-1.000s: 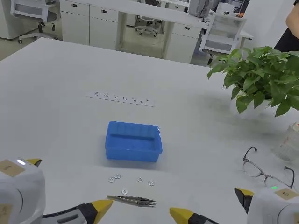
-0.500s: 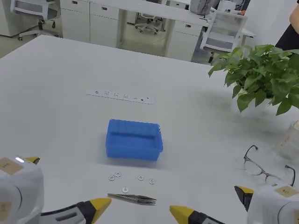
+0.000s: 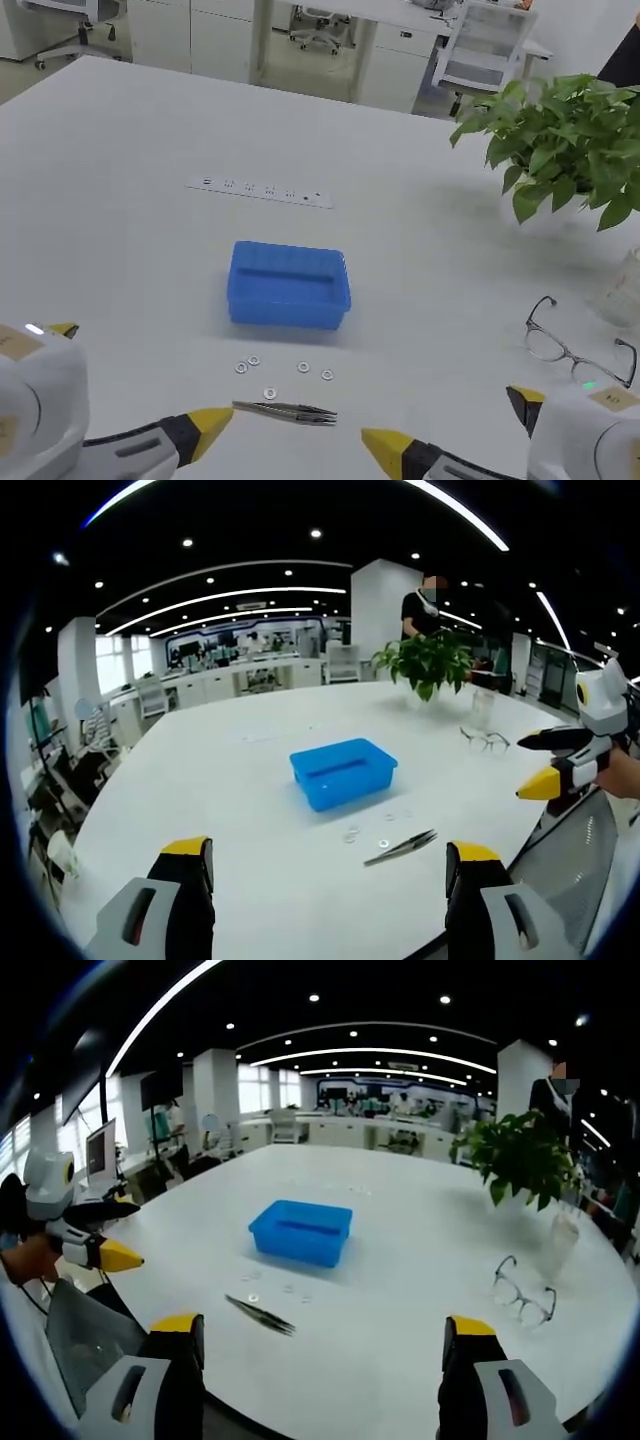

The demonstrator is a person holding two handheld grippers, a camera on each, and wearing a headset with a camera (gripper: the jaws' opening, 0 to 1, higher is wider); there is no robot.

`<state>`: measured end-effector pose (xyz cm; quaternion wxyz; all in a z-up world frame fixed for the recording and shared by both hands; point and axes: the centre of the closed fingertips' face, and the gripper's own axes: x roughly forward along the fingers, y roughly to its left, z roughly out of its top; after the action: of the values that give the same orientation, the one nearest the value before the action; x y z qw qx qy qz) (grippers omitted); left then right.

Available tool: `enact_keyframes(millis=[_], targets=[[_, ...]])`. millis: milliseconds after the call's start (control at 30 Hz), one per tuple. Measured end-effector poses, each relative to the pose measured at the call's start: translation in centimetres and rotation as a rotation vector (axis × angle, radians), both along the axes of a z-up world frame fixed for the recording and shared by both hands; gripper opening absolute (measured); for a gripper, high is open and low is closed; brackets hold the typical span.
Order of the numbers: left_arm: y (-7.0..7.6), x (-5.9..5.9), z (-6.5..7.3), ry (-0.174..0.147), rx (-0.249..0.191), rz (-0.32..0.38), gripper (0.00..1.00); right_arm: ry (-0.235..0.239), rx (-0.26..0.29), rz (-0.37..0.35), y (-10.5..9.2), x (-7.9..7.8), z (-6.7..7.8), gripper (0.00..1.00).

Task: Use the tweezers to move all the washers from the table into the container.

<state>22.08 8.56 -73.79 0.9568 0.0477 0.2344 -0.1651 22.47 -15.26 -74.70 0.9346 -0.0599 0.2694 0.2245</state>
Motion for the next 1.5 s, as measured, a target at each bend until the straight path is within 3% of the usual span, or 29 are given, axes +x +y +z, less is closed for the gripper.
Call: enact_keyframes(millis=[367,533,633,733,800,867,1067,1167,1233,1500], targets=[[-0.1,0.9,-0.8,0.018,0.017,-0.021,0.99,0.019,-0.044,0.015,0.3,0.7,-0.9,0.99],[-0.4,1.6,-1.4,0.031,0.031,-0.055,0.99,0.052,-0.042,0.023,0.7,0.8,-1.7,0.99],[-0.9,1.9,-1.9,0.056,0.034,-0.09,0.99,0.073,-0.052,0.036,0.9,0.9,-2.2,0.99],[-1.4,2.6,-2.4,0.054,0.04,-0.131,0.96,0.09,-0.057,0.05,1.1,1.0,-2.6,0.99],[-1.7,2.8,-3.1,0.077,0.055,-0.167,0.94,0.1,-0.069,0.059,1.0,1.1,-3.0,0.99],[-2.1,2.7,-4.1,0.128,0.076,-0.21,0.93,0.116,-0.08,0.065,0.8,1.2,-3.4,0.99],[-3.5,2.7,-5.3,0.185,0.084,-0.333,0.81,0.136,-0.069,0.061,0.6,1.3,-3.7,0.99],[-4.1,2.8,-6.2,0.221,0.129,-0.405,0.71,0.147,-0.072,0.061,0.5,1.1,-4.1,0.98],[-4.7,2.6,-6.6,0.24,0.136,-0.45,0.64,0.16,-0.067,0.071,0.7,0.9,-4.3,0.98],[-6.3,3.0,-8.1,0.278,0.203,-0.593,0.4,0.225,-0.034,0.09,1.0,0.3,-5.2,0.93]])
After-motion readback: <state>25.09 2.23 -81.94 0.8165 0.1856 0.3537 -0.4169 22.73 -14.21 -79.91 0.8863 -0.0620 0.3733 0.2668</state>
